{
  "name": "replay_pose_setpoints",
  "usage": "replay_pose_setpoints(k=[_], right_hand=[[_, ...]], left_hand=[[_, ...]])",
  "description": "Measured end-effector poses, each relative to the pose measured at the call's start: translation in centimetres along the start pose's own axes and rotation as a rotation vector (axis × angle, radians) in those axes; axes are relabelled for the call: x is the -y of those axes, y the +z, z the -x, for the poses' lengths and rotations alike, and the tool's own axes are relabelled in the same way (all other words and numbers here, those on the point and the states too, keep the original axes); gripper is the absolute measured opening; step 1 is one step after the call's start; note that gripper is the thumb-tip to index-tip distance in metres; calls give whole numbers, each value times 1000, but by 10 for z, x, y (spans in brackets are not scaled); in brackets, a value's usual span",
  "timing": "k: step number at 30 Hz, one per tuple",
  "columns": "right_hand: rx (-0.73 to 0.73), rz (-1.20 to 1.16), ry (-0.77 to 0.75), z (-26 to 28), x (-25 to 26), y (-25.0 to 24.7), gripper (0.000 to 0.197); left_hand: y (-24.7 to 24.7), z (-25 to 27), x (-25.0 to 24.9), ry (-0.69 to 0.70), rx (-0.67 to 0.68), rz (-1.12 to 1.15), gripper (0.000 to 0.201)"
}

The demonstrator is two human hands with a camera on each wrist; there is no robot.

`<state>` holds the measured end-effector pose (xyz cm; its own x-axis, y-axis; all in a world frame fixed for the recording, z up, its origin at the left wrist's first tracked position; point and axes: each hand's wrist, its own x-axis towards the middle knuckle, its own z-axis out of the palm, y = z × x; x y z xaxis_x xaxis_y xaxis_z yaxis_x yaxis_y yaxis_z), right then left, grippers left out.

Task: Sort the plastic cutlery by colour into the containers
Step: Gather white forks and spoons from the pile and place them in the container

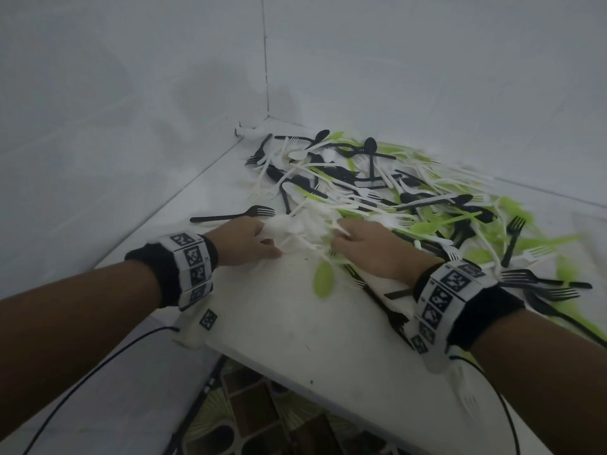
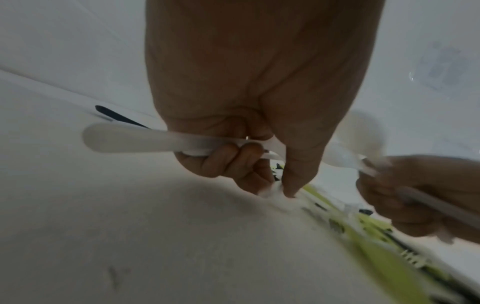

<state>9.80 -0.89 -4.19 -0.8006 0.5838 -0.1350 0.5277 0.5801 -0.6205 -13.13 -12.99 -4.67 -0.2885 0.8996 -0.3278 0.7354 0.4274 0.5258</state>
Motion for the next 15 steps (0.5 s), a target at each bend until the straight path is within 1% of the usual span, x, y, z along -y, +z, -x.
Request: replay_pose_setpoints(k=[2,3,4,6,7,10,12,13,15], right_hand=[[-115,-160,121,-6,-3,0,27],[-134,-196,159,-8,-4,1,26],[-128,-169,163,-10,-4,3,23],[-87,-36,126,-12,-2,8,16],[-87,18,106,-13,1,11,16],[-130,68,61,-21,9,19,25],[-114,124,17,-27,12,23,31],[-84,185,-9,-30,12,24,30],[-16,311,-31,-34,10,26,18]], left_hand=[[-2,5,0,-21,24,94,18],[-4,8,0,-41,35,161,16],[-7,13,-1,-66,57,238,14],[-15,23,-1,-98,101,358,7],[-20,27,0,-99,111,377,8],[-30,35,5,-103,119,343,20],[-31,38,11,-123,107,329,22],[-30,39,15,-134,101,332,19],[-28,40,21,-155,80,353,11]])
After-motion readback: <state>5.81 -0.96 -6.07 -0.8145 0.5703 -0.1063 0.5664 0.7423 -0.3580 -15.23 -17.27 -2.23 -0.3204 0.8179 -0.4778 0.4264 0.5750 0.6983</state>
